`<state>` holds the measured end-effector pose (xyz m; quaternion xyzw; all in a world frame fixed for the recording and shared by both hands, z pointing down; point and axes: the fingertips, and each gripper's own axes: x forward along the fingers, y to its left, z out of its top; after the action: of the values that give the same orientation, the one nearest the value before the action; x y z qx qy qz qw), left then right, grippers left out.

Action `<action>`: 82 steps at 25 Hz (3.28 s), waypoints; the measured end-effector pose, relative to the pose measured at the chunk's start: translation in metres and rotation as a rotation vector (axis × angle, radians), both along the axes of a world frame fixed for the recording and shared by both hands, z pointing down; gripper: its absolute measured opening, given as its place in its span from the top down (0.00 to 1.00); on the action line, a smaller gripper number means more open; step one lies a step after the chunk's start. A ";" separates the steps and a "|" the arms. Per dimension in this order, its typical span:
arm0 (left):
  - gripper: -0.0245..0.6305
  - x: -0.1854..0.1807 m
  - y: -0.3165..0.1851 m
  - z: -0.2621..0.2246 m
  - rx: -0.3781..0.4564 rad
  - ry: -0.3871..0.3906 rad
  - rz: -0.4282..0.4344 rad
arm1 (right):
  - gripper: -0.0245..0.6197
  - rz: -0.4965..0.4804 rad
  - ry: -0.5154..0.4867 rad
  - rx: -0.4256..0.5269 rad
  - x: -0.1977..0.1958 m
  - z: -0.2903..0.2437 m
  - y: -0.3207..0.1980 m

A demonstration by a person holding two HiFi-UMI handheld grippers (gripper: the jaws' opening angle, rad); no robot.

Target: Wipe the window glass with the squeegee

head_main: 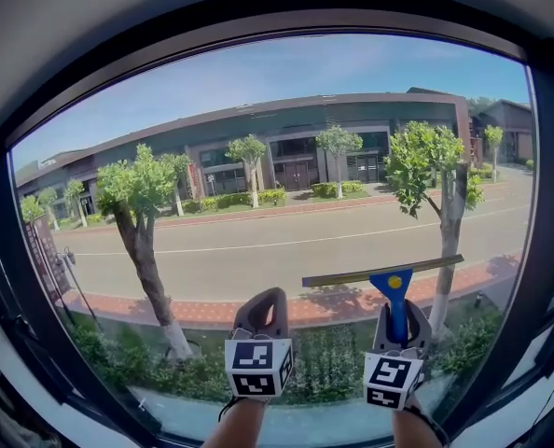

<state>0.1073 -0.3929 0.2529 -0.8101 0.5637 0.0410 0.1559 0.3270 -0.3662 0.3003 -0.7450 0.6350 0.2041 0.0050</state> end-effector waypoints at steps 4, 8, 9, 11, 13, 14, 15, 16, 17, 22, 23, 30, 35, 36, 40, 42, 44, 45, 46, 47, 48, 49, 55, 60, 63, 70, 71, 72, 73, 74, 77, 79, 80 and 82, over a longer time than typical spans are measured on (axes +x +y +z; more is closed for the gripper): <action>0.96 -0.005 -0.001 0.008 -0.014 -0.004 -0.010 | 0.75 0.004 0.009 -0.007 -0.004 0.010 0.001; 0.96 -0.002 0.002 0.018 -0.018 -0.026 -0.013 | 0.74 0.003 -0.003 -0.042 -0.005 0.026 0.001; 0.96 -0.003 0.002 0.022 -0.022 -0.027 -0.014 | 0.74 0.004 0.001 -0.046 -0.005 0.031 0.001; 0.96 -0.005 0.004 0.031 -0.032 -0.021 -0.018 | 0.74 0.004 0.007 -0.051 -0.006 0.038 0.002; 0.96 -0.006 0.006 0.040 -0.045 -0.010 -0.021 | 0.74 0.004 0.010 -0.056 -0.005 0.044 0.003; 0.96 -0.007 0.007 0.044 -0.052 -0.004 -0.023 | 0.75 0.005 0.010 -0.061 -0.005 0.046 0.004; 0.96 -0.008 0.008 0.048 -0.058 0.001 -0.024 | 0.74 0.006 0.008 -0.067 -0.005 0.048 0.004; 0.96 -0.009 0.009 0.051 -0.064 0.005 -0.027 | 0.75 0.007 0.006 -0.072 -0.005 0.050 0.004; 0.96 -0.010 0.010 0.055 -0.069 0.007 -0.031 | 0.75 0.006 0.003 -0.077 -0.005 0.051 0.004; 0.96 -0.018 0.012 0.065 -0.091 0.026 -0.055 | 0.74 0.006 0.013 -0.089 -0.004 0.055 0.003; 0.96 -0.019 0.012 0.066 -0.093 0.027 -0.058 | 0.74 0.007 0.014 -0.089 -0.004 0.055 0.003; 0.96 -0.017 0.016 0.074 -0.101 0.014 -0.068 | 0.74 0.007 0.024 -0.095 -0.005 0.059 0.004; 0.96 -0.016 0.016 0.081 -0.114 0.018 -0.076 | 0.75 0.005 0.040 -0.108 -0.005 0.066 0.003; 0.96 -0.016 0.016 0.082 -0.116 0.019 -0.078 | 0.74 0.004 0.044 -0.110 -0.005 0.067 0.003; 0.96 -0.015 0.016 0.083 -0.120 0.020 -0.086 | 0.74 -0.002 0.055 -0.117 -0.006 0.069 0.002; 0.96 -0.017 0.018 0.083 -0.119 0.024 -0.092 | 0.74 -0.004 0.056 -0.127 -0.007 0.072 0.002; 0.96 -0.017 0.021 0.083 -0.115 0.029 -0.099 | 0.74 -0.005 0.058 -0.138 -0.007 0.078 0.003; 0.96 -0.017 0.023 0.082 -0.114 0.030 -0.103 | 0.74 -0.006 0.058 -0.140 -0.006 0.080 0.003; 0.96 -0.016 0.025 0.082 -0.113 0.031 -0.108 | 0.74 -0.007 0.058 -0.142 -0.005 0.081 0.004; 0.96 -0.016 0.027 0.083 -0.114 0.032 -0.112 | 0.75 -0.007 0.059 -0.144 -0.003 0.083 0.005; 0.96 -0.016 0.029 0.083 -0.115 0.034 -0.117 | 0.74 -0.007 0.061 -0.146 -0.002 0.085 0.005; 0.96 -0.017 0.030 0.083 -0.115 0.036 -0.122 | 0.74 -0.007 0.063 -0.148 -0.001 0.086 0.006; 0.96 -0.025 0.038 0.087 -0.123 0.035 -0.141 | 0.74 -0.009 0.047 -0.154 -0.004 0.092 0.005; 0.96 -0.031 0.040 0.081 -0.107 0.032 -0.141 | 0.74 -0.002 0.042 -0.163 -0.003 0.092 0.007; 0.96 -0.035 0.039 0.079 -0.102 0.021 -0.144 | 0.74 -0.011 0.029 -0.173 -0.004 0.090 0.011; 0.96 -0.070 0.030 0.076 -0.095 0.032 -0.118 | 0.74 -0.018 0.001 -0.145 -0.040 0.071 0.024; 0.96 -0.078 0.028 0.077 -0.096 0.034 -0.113 | 0.74 -0.017 0.001 -0.148 -0.049 0.071 0.024; 0.96 -0.087 0.027 0.077 -0.097 0.036 -0.107 | 0.74 -0.016 0.000 -0.154 -0.060 0.072 0.025; 0.96 -0.097 0.025 0.077 -0.097 0.039 -0.101 | 0.75 -0.016 -0.002 -0.163 -0.070 0.073 0.026; 0.96 -0.106 0.025 0.076 -0.098 0.041 -0.095 | 0.74 -0.014 -0.002 -0.170 -0.080 0.076 0.027; 0.96 -0.128 0.023 0.074 -0.097 0.043 -0.072 | 0.74 -0.007 0.005 -0.180 -0.106 0.080 0.028; 0.96 -0.141 0.021 0.074 -0.099 0.040 -0.057 | 0.74 -0.007 -0.003 -0.184 -0.124 0.078 0.030; 0.96 -0.148 0.020 0.075 -0.100 0.038 -0.050 | 0.74 -0.010 -0.010 -0.185 -0.134 0.076 0.031; 0.96 -0.164 0.020 0.076 -0.101 0.034 -0.038 | 0.74 -0.019 -0.019 -0.183 -0.155 0.075 0.033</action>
<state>-0.0568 -0.3731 0.3286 -0.8052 0.5829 0.0235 0.1061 0.1722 -0.3334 0.3755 -0.7384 0.6578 0.1380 -0.0552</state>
